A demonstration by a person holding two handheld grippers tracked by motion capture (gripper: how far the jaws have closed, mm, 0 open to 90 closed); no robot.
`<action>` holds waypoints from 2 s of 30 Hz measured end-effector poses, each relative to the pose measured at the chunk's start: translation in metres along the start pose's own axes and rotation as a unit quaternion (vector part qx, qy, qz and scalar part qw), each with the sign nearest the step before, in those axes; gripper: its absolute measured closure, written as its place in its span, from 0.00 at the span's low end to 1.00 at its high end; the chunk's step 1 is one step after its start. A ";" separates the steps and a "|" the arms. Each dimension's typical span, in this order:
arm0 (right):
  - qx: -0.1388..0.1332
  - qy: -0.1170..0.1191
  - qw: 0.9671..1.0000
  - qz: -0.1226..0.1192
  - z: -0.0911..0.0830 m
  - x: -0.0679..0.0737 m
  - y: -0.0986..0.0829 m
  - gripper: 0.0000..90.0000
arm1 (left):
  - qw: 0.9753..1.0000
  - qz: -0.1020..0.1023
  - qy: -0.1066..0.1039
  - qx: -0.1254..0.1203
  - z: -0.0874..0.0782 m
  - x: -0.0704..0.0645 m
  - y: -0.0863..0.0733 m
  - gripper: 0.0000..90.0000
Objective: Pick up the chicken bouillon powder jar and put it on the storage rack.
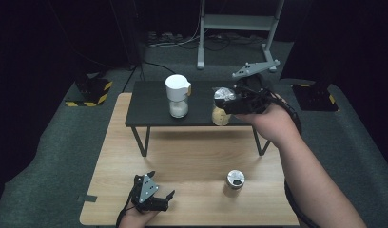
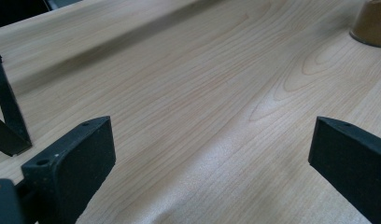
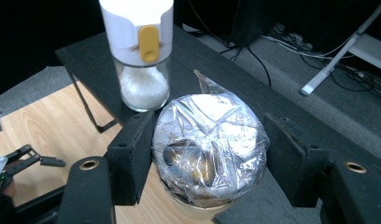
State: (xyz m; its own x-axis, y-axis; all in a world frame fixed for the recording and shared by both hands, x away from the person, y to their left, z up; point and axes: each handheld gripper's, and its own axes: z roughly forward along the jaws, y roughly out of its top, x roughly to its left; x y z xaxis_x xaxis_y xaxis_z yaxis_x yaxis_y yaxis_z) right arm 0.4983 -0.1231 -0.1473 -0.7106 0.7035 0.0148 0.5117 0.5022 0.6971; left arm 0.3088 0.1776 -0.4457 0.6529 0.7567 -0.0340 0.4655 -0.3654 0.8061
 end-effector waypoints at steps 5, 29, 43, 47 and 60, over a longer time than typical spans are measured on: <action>0.001 -0.005 1.000 0.001 0.006 -0.003 0.004 0.41 | 1.000 -0.002 -0.002 -0.002 0.000 0.001 0.000 0.01; 0.010 -0.016 1.000 0.011 0.044 -0.015 0.011 0.40 | 1.000 -0.002 -0.004 -0.006 -0.001 0.001 -0.001 0.01; 0.007 -0.019 1.000 0.010 0.051 -0.013 0.015 0.40 | 1.000 -0.003 -0.004 -0.007 -0.002 0.001 -0.001 0.01; 0.006 -0.018 1.000 0.012 0.051 -0.013 0.014 0.40 | 1.000 -0.003 -0.004 -0.007 -0.001 0.001 -0.001 0.01; -0.001 -0.014 1.000 0.012 0.049 -0.015 0.011 0.40 | 1.000 -0.001 -0.004 -0.007 -0.001 0.001 -0.001 0.01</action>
State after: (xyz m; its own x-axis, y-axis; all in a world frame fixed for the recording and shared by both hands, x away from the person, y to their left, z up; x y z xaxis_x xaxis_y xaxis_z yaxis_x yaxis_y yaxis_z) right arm 0.5385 -0.1036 -0.1748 -0.6840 0.7294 0.0109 0.5278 0.4845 0.6976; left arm 0.3080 0.1792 -0.4455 0.6567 0.7531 -0.0408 0.4591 -0.3562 0.8138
